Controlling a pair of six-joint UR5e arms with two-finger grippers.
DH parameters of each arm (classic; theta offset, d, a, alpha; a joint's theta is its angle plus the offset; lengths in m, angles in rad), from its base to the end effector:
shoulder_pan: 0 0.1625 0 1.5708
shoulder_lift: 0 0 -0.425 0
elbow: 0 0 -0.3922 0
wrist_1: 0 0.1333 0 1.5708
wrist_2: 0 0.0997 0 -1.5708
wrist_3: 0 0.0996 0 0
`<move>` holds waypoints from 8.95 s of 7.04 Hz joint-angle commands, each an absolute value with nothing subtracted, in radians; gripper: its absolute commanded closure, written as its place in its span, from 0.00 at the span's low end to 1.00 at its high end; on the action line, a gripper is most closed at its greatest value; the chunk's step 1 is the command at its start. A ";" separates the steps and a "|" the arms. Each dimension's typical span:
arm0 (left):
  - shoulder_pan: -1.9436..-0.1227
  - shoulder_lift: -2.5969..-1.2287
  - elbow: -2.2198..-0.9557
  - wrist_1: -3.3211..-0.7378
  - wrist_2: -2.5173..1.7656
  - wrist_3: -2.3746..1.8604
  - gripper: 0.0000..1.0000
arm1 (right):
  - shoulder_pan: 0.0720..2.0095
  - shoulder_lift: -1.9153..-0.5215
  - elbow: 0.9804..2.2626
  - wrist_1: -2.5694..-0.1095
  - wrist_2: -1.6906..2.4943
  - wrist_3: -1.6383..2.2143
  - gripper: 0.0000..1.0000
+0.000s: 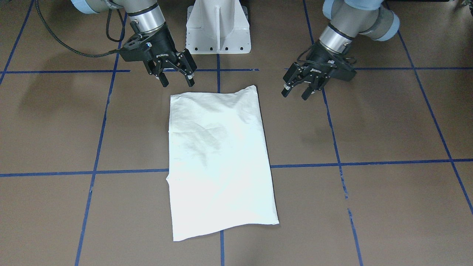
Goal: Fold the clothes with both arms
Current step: 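Lower both grippers to the shirt corners nearest the robot, then grasp the near shirt corners with both grippers, then lift the near edge with both grippers and fold it toward the far edge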
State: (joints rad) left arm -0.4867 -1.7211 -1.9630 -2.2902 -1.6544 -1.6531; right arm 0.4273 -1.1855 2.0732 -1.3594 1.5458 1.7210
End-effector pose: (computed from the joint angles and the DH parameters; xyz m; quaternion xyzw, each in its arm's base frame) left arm 0.4050 -0.3557 0.3154 0.0853 0.5842 -0.2028 0.7812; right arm -0.4363 -0.3479 0.2086 0.0827 -0.5158 0.2491 0.8155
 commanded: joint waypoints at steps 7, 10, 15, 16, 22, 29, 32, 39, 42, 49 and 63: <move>-0.255 -1.858 -1.802 -2.289 -1.453 -1.891 0.26 | 0.428 -1.186 2.072 -1.358 1.528 1.746 0.00; -0.247 -1.859 -1.784 -2.289 -1.453 -1.891 0.27 | 0.428 -1.189 2.072 -1.358 1.528 1.746 0.00; -0.232 -1.862 -1.784 -2.289 -1.451 -1.894 0.52 | 0.426 -1.190 2.071 -1.358 1.526 1.747 0.00; -0.232 -1.865 -1.786 -2.289 -1.445 -1.891 0.89 | 0.426 -1.192 2.066 -1.358 1.526 1.747 0.00; -0.249 -1.867 -1.801 -2.289 -1.430 -1.882 1.00 | 0.243 -1.183 1.995 -1.509 1.432 2.185 0.18; -0.255 -1.861 -1.828 -2.287 -1.428 -1.882 1.00 | 0.245 -1.161 1.833 -1.373 1.382 2.195 0.26; -0.253 -1.862 -1.827 -2.289 -1.430 -1.882 1.00 | 0.244 -1.143 1.809 -1.371 1.378 2.197 0.26; -0.253 -1.865 -1.825 -2.289 -1.430 -1.882 1.00 | 0.242 -1.127 1.805 -1.367 1.358 2.278 0.95; -0.255 -1.865 -1.830 -2.287 -1.430 -1.881 1.00 | 0.247 -1.127 1.825 -1.368 1.359 2.260 1.00; -0.253 -1.887 -2.333 -1.715 -1.505 -1.829 1.00 | 0.221 -1.134 2.281 -1.738 1.424 2.260 1.00; -0.526 -2.229 -1.617 -1.845 -1.502 -1.546 1.00 | 0.495 -0.894 1.574 -1.424 1.485 2.040 1.00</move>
